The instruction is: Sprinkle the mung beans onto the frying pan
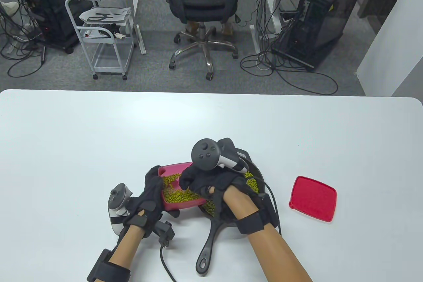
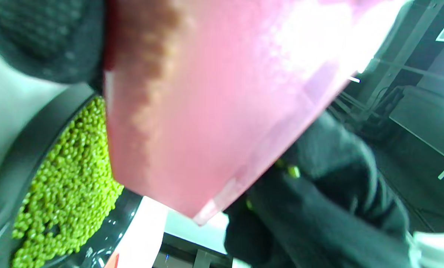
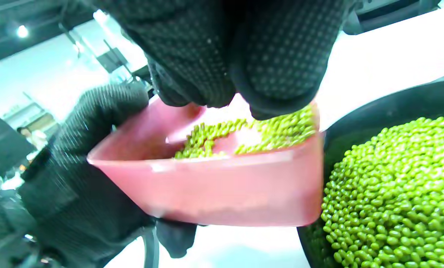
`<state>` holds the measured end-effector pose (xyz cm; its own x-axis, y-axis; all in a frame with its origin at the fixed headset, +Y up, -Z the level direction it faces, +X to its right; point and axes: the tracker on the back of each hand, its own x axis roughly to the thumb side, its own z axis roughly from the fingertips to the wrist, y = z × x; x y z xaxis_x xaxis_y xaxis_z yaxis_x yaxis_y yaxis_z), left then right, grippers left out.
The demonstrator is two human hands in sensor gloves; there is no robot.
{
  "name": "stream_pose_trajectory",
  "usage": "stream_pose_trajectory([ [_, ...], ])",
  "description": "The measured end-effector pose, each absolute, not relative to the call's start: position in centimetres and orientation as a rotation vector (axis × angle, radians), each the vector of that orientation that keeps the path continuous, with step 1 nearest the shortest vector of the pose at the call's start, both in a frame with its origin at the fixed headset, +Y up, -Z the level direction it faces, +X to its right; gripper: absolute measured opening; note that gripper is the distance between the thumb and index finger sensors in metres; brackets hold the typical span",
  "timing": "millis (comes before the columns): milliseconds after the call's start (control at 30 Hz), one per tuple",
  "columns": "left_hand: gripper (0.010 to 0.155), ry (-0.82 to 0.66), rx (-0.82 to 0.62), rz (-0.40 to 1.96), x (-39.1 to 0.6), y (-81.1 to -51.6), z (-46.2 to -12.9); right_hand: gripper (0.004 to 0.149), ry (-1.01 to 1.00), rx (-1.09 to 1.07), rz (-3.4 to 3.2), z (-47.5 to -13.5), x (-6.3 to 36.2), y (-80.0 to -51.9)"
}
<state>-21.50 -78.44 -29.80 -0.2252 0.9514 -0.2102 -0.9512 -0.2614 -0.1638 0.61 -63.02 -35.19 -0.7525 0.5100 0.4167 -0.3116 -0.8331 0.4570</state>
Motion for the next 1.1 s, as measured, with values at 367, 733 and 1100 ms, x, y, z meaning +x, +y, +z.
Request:
stream_pose_trajectory([
  [367,0.082,0.046,-0.265,1.857,-23.4,-78.5,-30.3,0.036,0.666,0.55,2.631,-35.6,6.7,-65.7],
  [733,0.082,0.041,-0.26,1.861,-23.5,-78.5,-30.3,0.038,0.78,0.443,2.848,-35.3,8.5,-67.4],
  [1100,0.082,0.035,-0.256,1.863,-23.5,-78.5,-30.3,0.039,0.796,0.394,2.994,-34.9,9.1,-68.0],
])
